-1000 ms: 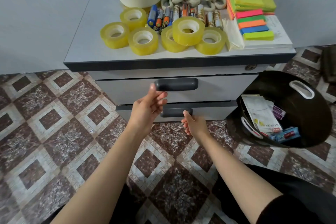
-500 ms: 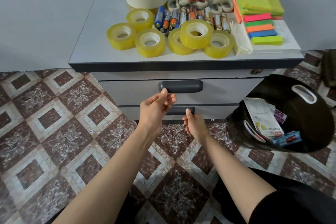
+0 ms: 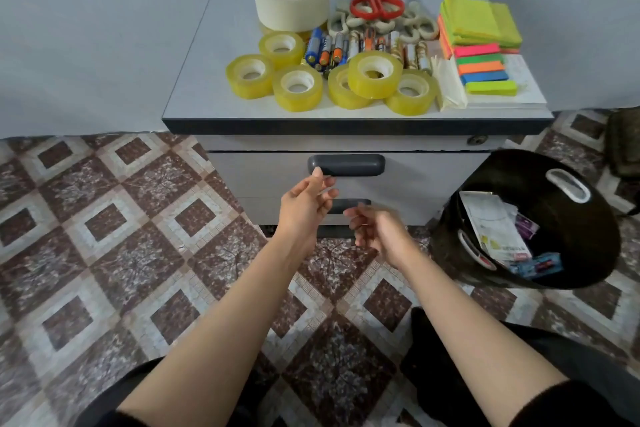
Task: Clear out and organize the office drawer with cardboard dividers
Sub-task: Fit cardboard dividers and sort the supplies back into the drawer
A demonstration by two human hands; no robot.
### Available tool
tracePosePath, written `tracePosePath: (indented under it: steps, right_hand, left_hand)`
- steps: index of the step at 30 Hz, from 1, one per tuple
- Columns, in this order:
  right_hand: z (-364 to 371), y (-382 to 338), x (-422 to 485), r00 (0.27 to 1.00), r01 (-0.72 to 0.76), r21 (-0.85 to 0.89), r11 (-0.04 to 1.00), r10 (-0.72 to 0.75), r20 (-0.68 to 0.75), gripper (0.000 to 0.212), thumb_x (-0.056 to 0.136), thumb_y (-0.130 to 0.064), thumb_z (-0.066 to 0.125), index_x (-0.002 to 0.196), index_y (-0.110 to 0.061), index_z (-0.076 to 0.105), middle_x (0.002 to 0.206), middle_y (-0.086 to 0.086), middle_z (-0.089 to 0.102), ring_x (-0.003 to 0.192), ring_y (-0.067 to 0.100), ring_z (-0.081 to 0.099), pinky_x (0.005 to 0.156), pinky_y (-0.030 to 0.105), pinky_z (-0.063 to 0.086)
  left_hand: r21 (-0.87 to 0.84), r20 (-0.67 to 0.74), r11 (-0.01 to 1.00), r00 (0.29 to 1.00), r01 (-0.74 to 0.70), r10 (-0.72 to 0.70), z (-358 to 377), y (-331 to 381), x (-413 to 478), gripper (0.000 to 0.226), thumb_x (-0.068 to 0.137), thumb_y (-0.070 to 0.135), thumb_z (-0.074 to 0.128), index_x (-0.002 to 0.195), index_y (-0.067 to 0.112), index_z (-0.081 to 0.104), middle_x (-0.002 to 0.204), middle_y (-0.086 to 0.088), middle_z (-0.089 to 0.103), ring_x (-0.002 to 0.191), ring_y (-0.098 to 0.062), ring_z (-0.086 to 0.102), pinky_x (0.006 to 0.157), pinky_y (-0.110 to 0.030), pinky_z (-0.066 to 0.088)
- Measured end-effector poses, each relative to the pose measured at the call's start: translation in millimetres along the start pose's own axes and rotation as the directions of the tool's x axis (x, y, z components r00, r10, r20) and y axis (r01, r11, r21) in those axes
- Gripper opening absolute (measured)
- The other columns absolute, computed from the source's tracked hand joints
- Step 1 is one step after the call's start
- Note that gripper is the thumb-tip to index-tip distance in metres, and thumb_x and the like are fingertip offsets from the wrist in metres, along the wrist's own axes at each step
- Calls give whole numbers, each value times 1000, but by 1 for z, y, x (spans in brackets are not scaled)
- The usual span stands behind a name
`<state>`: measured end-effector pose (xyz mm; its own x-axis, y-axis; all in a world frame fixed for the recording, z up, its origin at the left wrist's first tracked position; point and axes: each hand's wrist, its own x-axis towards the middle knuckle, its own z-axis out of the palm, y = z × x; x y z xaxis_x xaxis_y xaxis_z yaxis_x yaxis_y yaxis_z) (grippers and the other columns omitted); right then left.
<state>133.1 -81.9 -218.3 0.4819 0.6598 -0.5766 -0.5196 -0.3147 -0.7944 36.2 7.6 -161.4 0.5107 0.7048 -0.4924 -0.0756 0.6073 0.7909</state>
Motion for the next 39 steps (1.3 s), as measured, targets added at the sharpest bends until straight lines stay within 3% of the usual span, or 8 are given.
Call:
tracePosePath:
  steps: [3, 8, 13, 16, 20, 27, 35, 39]
  right_hand:
    - [5, -26, -20, 996, 72, 233, 970, -83, 37, 28, 97, -26, 45, 90, -8, 65, 61, -1, 53, 49, 10, 45, 51, 23, 41]
    - [22, -54, -31, 981, 107, 123, 987, -85, -176, 36, 87, -45, 59, 80, -10, 65, 62, -2, 55, 47, 7, 44, 48, 21, 43]
    - [28, -60, -33, 961, 63, 221, 973, 0, -277, 37, 85, -48, 62, 75, -13, 55, 58, -2, 51, 41, 7, 38, 42, 20, 37]
    - [28, -54, -37, 957, 96, 148, 984, -50, -285, 38, 88, -46, 58, 74, -11, 54, 58, -2, 48, 46, 9, 40, 46, 22, 38]
    - [29, -46, -48, 942, 101, 102, 990, -62, -330, 40, 90, -44, 58, 86, -4, 56, 60, 0, 48, 49, 11, 41, 47, 23, 38]
    - [20, -17, -95, 962, 58, 59, 997, -40, -271, 39, 91, -41, 57, 77, -4, 60, 55, 0, 46, 48, 12, 41, 53, 26, 38]
    - [18, 35, -161, 956, 50, -22, 998, -55, -288, 45, 91, -44, 54, 73, -4, 63, 55, 0, 49, 51, 13, 44, 63, 29, 40]
    - [15, 40, -181, 939, 93, -287, 954, -180, -292, 55, 93, -48, 48, 59, -6, 61, 49, 0, 49, 47, 14, 45, 56, 26, 38]
  left_hand:
    - [-17, -66, 1000, 998, 0, -1, 9, 2, -8, 22, 94, 29, 53, 84, 10, 59, 77, 0, 63, 68, -10, 57, 66, -19, 45]
    - [3, -118, 998, 991, 55, -55, 20, 6, -13, 32, 93, 41, 51, 84, 11, 54, 74, 1, 55, 66, -9, 55, 65, -22, 47]
    - [55, -150, 993, 984, 101, -92, 21, 8, -16, 32, 93, 41, 52, 79, 12, 49, 72, 1, 51, 69, -11, 56, 66, -23, 47]
    - [114, -144, 990, 987, 84, -68, 19, 7, -22, 34, 93, 41, 51, 77, 12, 49, 73, 0, 51, 70, -12, 57, 69, -24, 48]
    - [147, -142, 987, 989, 68, -47, 13, 2, -36, 34, 95, 41, 48, 76, 12, 49, 72, 0, 49, 69, -12, 55, 69, -24, 47]
    - [179, -178, 978, 981, 105, -73, -3, -18, -83, 33, 94, 40, 49, 80, 11, 53, 75, -3, 54, 74, -14, 55, 77, -30, 48]
    - [196, -140, 973, 986, 120, -93, -37, -51, -152, 33, 95, 39, 50, 77, 11, 53, 69, 0, 51, 65, -13, 51, 67, -25, 45]
    - [375, -90, 912, 985, 169, -145, -49, -45, -173, 43, 95, 44, 46, 79, 8, 62, 64, 0, 56, 58, -12, 52, 55, -21, 44]
